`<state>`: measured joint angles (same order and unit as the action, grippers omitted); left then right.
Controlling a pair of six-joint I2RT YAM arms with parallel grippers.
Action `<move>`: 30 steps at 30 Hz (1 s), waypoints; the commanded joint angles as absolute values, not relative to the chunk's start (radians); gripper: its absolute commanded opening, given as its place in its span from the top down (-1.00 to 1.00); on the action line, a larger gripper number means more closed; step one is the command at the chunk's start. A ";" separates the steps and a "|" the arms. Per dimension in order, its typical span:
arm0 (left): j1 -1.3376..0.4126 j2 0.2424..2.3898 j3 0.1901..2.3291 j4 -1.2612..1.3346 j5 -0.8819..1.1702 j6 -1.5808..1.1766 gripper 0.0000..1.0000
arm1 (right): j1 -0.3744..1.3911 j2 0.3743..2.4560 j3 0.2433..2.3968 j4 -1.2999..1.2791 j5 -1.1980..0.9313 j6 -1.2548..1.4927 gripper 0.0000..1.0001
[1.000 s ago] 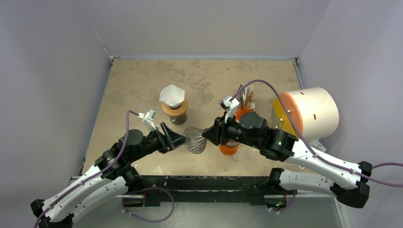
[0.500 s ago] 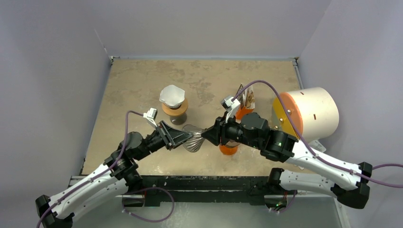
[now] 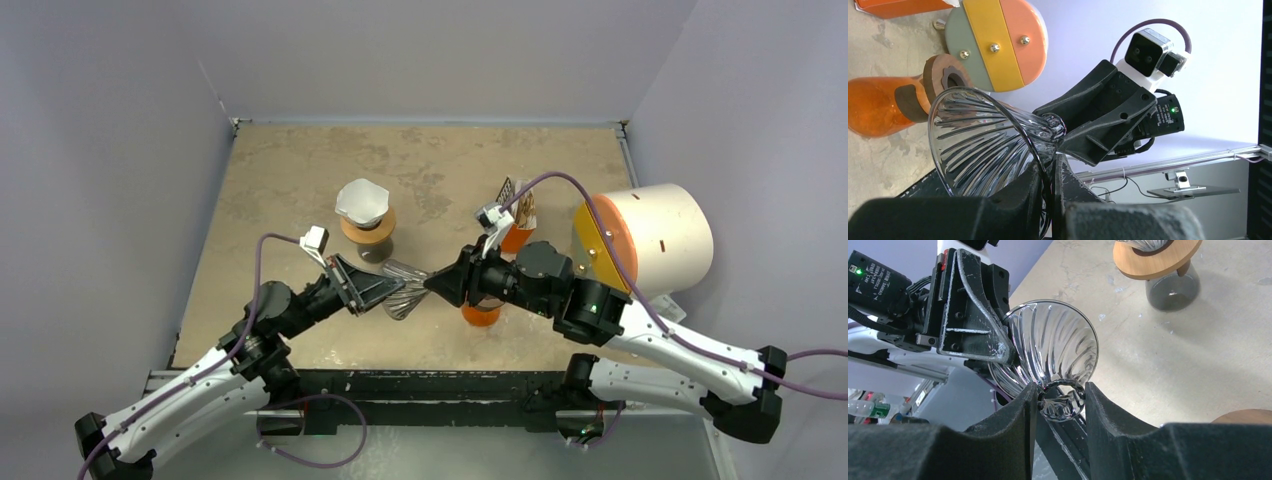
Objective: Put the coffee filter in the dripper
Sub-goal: Pick up the coffee dripper from the center of the board.
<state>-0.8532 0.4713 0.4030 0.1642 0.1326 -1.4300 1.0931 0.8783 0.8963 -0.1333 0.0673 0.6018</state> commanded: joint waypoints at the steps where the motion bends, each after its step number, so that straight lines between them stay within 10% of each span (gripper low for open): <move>1: -0.860 0.479 0.402 0.193 0.154 -1.426 1.00 | 1.100 0.858 0.894 -0.108 0.091 0.615 0.33; 14: -0.859 0.560 0.588 -0.032 0.305 -1.055 1.00 | 1.098 0.899 1.069 -0.386 0.162 0.572 -0.48; 30: -0.859 0.850 1.114 -0.710 0.600 -0.170 1.00 | 0.948 1.112 1.354 -0.615 0.015 0.524 -0.55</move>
<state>-0.8562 0.8566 1.0401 -0.5770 0.5335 -0.4271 1.0187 1.1149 1.3090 -0.5694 0.1265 0.5312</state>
